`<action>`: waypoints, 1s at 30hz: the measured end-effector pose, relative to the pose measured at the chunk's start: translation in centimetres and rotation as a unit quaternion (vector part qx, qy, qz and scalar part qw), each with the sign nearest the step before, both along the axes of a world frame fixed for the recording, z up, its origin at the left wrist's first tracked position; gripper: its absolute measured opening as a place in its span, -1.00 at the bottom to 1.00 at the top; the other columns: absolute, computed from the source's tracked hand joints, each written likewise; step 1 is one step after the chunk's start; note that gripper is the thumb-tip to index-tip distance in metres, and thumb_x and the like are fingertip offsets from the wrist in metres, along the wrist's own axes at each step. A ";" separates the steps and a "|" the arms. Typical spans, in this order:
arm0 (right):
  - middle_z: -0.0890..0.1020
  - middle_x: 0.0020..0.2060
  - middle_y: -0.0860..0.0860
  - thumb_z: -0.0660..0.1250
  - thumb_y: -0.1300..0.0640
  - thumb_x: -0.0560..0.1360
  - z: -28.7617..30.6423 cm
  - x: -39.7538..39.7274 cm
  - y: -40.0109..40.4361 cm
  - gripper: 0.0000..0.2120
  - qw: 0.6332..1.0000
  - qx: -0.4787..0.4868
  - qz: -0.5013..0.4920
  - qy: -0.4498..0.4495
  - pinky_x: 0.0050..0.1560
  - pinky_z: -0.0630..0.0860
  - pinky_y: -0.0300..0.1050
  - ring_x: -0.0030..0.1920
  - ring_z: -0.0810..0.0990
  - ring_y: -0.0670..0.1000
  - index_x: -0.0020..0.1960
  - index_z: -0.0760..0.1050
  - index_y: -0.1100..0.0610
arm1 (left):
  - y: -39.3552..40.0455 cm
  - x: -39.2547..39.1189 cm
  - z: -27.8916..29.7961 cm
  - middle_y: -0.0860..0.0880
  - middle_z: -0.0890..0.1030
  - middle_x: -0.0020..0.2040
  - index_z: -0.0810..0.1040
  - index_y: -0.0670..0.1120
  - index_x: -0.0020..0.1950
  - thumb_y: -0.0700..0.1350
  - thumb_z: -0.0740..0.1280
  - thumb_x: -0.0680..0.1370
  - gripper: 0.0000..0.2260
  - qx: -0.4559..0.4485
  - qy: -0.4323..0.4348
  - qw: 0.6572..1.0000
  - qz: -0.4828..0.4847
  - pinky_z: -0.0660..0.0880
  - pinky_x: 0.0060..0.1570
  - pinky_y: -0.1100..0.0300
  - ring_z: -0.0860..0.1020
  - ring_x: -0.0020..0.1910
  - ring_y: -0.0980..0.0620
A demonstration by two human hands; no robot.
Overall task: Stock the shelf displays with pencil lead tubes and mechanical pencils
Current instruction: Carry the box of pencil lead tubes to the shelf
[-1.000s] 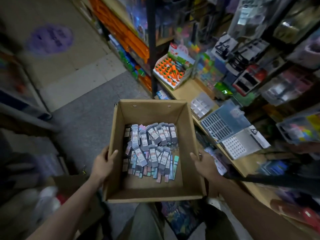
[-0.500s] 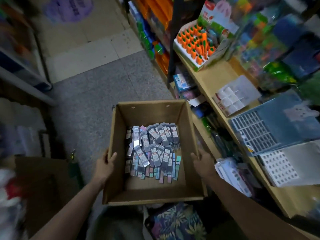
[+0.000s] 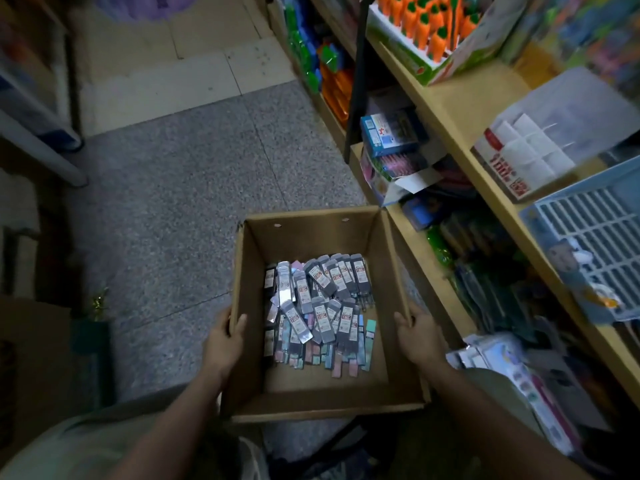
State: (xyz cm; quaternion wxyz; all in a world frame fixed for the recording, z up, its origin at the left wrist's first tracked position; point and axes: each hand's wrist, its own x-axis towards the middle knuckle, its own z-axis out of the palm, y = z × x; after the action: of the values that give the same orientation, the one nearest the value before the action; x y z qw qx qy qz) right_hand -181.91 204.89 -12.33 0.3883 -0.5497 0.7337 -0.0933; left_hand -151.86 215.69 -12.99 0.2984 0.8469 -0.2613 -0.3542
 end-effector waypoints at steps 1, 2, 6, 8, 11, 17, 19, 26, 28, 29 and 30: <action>0.44 -0.32 -0.22 0.24 0.13 0.62 -0.8 -0.1 -0.2 -0.74 1.000 -0.010 0.004 0.002 -0.44 0.23 -0.35 -0.32 0.42 -0.25 0.29 0.50 0.06 | 0.1 -0.4 -0.7 -0.18 0.59 0.16 0.45 -0.15 0.37 -0.11 0.25 0.63 -0.68 0.000 0.000 1.000 0.010 0.50 0.10 0.00 0.56 0.08 -0.16; 0.44 -0.32 -0.22 0.25 0.14 0.61 -1.6 -0.3 -0.3 -0.74 1.000 -0.020 0.005 -0.001 -0.42 0.23 -0.34 -0.32 0.41 -0.25 0.29 0.51 0.05 | 0.2 -0.8 -1.5 -0.19 0.58 0.19 0.44 -0.16 0.39 -0.11 0.25 0.63 -0.67 -0.003 0.001 1.000 0.020 0.50 0.15 -0.02 0.55 0.12 -0.17; 0.46 -0.30 -0.21 0.27 0.16 0.60 -4.4 -0.7 -0.2 -0.72 0.999 -0.041 0.002 -0.018 -0.38 0.27 -0.32 -0.30 0.44 -0.21 0.30 0.52 0.05 | 1.1 -1.9 -4.3 -0.22 0.58 0.18 0.44 -0.16 0.37 -0.11 0.24 0.63 -0.68 -0.013 0.004 0.999 0.039 0.51 0.16 -0.08 0.56 0.13 -0.20; 0.52 -0.23 -0.14 0.28 0.17 0.59 -5.5 -0.7 0.0 -0.72 0.998 -0.052 0.009 -0.025 -0.36 0.28 -0.31 -0.26 0.47 -0.12 0.29 0.53 0.05 | 1.7 -2.2 -5.6 -0.21 0.59 0.17 0.45 -0.15 0.36 -0.10 0.24 0.63 -0.69 -0.012 0.001 0.999 0.047 0.52 0.14 -0.11 0.56 0.12 -0.20; 0.58 -0.12 -0.08 0.27 0.18 0.59 -7.3 -1.0 0.9 -0.69 0.997 -0.063 0.003 -0.046 -0.15 0.35 -0.23 -0.15 0.48 -0.07 0.32 0.51 0.04 | 2.7 -2.3 -6.9 -0.21 0.61 0.13 0.46 -0.13 0.34 -0.09 0.25 0.63 -0.70 -0.022 -0.024 0.998 0.050 0.54 0.08 -0.07 0.58 0.06 -0.18; 0.54 -0.12 -0.06 0.24 0.16 0.61 -7.4 -0.9 2.2 -0.66 0.999 -0.032 0.017 -0.030 -0.05 0.49 -0.08 -0.04 0.57 0.04 0.38 0.41 0.06 | 3.9 -2.7 -7.2 -0.22 0.60 0.15 0.45 -0.16 0.34 -0.11 0.27 0.62 -0.69 -0.014 -0.038 0.997 0.061 0.51 0.11 -0.04 0.57 0.10 -0.20; 0.56 0.08 0.02 0.28 0.18 0.59 -6.6 -0.6 2.1 -0.63 0.998 -0.059 0.025 -0.005 -0.03 0.47 -0.11 0.07 0.57 0.06 0.38 0.37 0.08 | 3.5 -3.0 -6.6 -0.23 0.58 0.09 0.48 -0.20 0.24 -0.14 0.34 0.57 -0.73 -0.051 -0.127 0.988 0.072 0.49 0.10 -0.09 0.54 0.08 -0.21; 0.44 0.21 -0.03 0.33 0.22 0.55 -7.8 4.4 1.6 -0.67 0.953 -0.203 0.222 -0.036 0.17 0.40 -0.26 0.17 0.45 -0.10 0.30 0.46 0.07 | -0.4 -6.8 -9.2 -0.04 0.54 -0.03 0.54 -0.12 0.05 -0.18 0.48 0.45 -0.78 -0.115 -0.135 0.983 -0.042 0.42 -0.11 0.18 0.51 -0.08 0.03; 0.48 0.25 0.04 0.35 0.17 0.56 -10.7 5.3 1.2 -0.66 0.980 -0.070 0.184 -0.032 0.24 0.44 -0.16 0.21 0.49 0.00 0.32 0.44 0.11 | -1.1 -6.9 -12.4 -0.17 0.58 0.05 0.53 -0.19 0.15 -0.11 0.52 0.43 -0.64 -0.002 -0.041 0.999 0.004 0.44 -0.06 0.18 0.54 -0.03 -0.07; 0.51 0.24 0.09 0.35 0.15 0.56 -12.3 5.5 1.0 -0.65 0.985 -0.027 0.168 -0.022 0.26 0.45 -0.09 0.21 0.52 0.05 0.32 0.45 0.14 | -1.3 -6.7 -13.8 -0.21 0.59 0.08 0.52 -0.22 0.19 -0.08 0.53 0.41 -0.57 0.043 -0.009 0.999 0.022 0.46 -0.01 0.15 0.56 0.02 -0.12; 0.55 0.22 0.12 0.36 0.12 0.56 -13.8 5.6 0.8 -0.65 0.988 0.003 0.155 -0.011 0.25 0.46 -0.05 0.20 0.54 0.09 0.31 0.46 0.17 | -1.4 -6.4 -15.1 -0.23 0.59 0.11 0.51 -0.24 0.20 -0.06 0.54 0.40 -0.53 0.071 0.010 0.996 0.044 0.45 0.03 0.13 0.56 0.06 -0.15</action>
State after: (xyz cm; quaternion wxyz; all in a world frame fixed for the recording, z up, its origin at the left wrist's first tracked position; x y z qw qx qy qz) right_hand -176.34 205.67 -26.11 0.4077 -0.6546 0.6356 -0.0362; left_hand -158.31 214.27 -28.06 0.2553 0.8730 -0.1956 -0.3668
